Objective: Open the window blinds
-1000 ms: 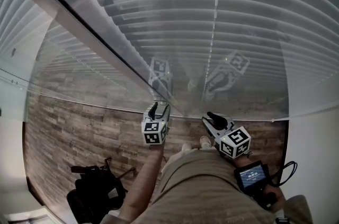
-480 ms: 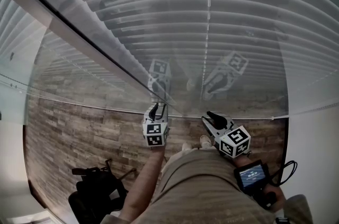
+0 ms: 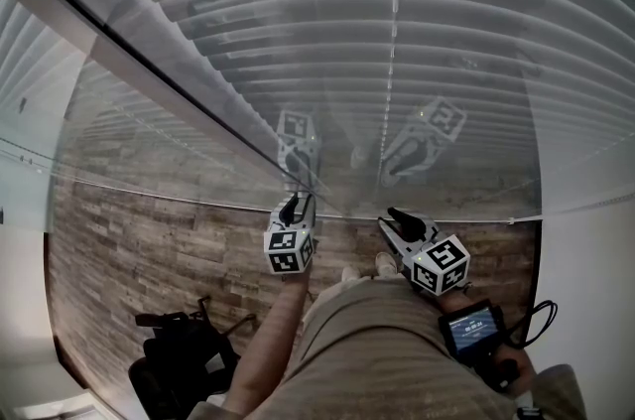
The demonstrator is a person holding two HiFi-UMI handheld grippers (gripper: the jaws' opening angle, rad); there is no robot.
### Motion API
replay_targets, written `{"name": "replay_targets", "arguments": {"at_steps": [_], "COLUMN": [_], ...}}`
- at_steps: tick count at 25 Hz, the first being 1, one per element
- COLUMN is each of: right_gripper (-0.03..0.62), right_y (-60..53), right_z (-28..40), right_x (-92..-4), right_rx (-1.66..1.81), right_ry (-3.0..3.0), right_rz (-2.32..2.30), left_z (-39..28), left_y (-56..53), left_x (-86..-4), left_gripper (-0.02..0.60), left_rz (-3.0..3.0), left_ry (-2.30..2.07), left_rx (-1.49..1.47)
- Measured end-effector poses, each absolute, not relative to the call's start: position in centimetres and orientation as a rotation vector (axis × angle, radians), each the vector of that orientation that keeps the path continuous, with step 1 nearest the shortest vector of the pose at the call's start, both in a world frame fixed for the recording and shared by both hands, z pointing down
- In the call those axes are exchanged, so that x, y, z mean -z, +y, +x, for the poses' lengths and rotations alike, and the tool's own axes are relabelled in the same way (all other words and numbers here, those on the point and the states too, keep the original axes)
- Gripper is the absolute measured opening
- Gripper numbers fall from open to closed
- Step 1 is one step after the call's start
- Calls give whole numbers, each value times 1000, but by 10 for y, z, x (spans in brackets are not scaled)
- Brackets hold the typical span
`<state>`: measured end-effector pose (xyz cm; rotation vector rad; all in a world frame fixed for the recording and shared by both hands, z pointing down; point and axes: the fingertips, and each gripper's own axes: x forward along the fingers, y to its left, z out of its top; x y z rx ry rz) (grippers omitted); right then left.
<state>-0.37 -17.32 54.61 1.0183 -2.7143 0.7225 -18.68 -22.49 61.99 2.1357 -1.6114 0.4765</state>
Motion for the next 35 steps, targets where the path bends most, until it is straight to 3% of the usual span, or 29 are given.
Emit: {"name": "replay_targets", "arguments": {"at_steps": [35], "right_gripper": [120], "right_y": [-170], "right_z": [-6], "right_x": [-545], "right_rx": [-721], "right_ry": [-2721], "right_rz": [1017], "left_z": [-188], "left_y": [-224], "left_x": [-617], "left_gripper": [135], "left_rz": [1880], "left_ry": [-1290], "left_rx": [110]}}
